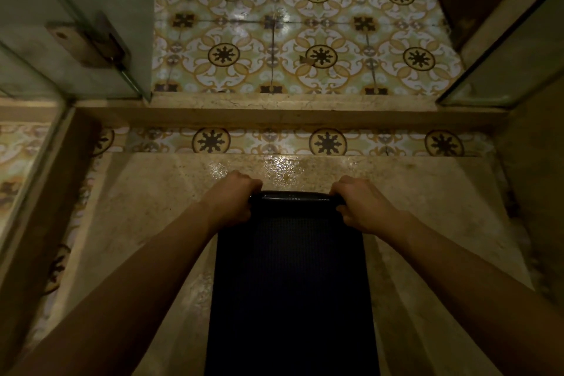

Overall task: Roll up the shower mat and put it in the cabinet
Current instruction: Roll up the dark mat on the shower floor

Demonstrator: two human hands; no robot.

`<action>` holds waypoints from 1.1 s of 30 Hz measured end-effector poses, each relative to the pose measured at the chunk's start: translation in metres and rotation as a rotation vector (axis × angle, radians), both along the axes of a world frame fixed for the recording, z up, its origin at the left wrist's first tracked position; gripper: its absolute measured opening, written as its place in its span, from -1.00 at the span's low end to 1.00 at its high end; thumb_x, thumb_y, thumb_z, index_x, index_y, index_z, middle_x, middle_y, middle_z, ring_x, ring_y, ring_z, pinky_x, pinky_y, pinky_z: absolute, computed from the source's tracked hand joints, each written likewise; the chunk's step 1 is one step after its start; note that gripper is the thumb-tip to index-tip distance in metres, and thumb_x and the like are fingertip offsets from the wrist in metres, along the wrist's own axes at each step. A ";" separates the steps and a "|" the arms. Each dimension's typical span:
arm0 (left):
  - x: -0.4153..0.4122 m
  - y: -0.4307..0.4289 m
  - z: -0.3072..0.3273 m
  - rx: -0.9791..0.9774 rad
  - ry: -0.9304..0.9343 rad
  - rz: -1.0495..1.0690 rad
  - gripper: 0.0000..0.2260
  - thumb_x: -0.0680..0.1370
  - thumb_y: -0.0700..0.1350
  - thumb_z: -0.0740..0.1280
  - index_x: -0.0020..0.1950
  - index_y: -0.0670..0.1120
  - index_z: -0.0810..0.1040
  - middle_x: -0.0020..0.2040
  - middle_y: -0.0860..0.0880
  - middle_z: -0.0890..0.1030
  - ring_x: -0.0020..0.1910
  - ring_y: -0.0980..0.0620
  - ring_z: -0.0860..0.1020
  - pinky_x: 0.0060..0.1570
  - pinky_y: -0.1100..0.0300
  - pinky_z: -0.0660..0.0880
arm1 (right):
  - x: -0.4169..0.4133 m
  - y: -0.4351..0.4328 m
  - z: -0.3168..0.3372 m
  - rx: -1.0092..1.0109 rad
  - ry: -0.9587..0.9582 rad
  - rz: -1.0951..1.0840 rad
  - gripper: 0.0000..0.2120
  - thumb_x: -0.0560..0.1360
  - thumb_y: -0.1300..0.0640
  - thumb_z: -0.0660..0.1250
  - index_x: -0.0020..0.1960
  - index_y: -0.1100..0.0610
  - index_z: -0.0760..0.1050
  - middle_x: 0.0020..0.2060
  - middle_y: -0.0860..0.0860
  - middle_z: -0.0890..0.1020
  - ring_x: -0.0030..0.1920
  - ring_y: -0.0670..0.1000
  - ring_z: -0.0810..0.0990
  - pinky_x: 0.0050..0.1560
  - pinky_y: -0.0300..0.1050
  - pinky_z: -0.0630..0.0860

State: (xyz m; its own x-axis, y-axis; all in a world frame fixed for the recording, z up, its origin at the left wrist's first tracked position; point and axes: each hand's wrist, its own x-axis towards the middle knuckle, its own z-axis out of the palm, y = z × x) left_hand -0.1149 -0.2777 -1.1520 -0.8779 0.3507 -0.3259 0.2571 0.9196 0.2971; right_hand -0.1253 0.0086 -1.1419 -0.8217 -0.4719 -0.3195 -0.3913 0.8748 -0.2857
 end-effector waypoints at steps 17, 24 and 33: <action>0.004 -0.002 0.004 0.009 -0.167 0.023 -0.74 0.40 -0.22 0.41 0.07 -0.03 0.60 -0.02 -0.06 0.64 -0.02 -0.05 0.59 -0.13 0.20 0.46 | 0.001 0.005 -0.006 -0.013 -0.092 0.027 -0.60 0.42 0.22 0.38 0.26 0.09 0.52 0.13 0.07 0.50 0.12 0.08 0.51 0.12 -0.06 0.47; 0.012 0.004 0.002 0.008 -0.009 0.032 -0.74 0.34 -0.25 0.41 -0.08 -0.03 0.42 -0.16 -0.08 0.61 -0.16 -0.10 0.56 -0.31 0.17 0.31 | -0.002 0.000 -0.006 0.032 -0.070 0.003 -0.69 0.41 0.22 0.40 0.13 0.07 0.47 0.03 0.06 0.57 0.01 0.08 0.54 -0.05 -0.08 0.47; 0.011 0.000 0.007 -0.007 -0.133 -0.013 -0.77 0.40 -0.21 0.40 0.05 -0.07 0.61 -0.02 -0.08 0.65 -0.01 -0.08 0.59 -0.15 0.22 0.43 | -0.011 0.002 0.002 0.036 -0.211 0.038 -0.71 0.41 0.25 0.38 0.11 0.07 0.49 0.04 0.08 0.61 0.06 0.09 0.55 -0.13 -0.17 0.35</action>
State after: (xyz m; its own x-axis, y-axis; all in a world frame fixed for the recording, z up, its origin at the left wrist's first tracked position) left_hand -0.1038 -0.2776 -1.1447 -0.8223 0.3587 -0.4417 0.2276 0.9188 0.3225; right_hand -0.1368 0.0108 -1.1402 -0.7168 -0.4867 -0.4993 -0.3592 0.8715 -0.3339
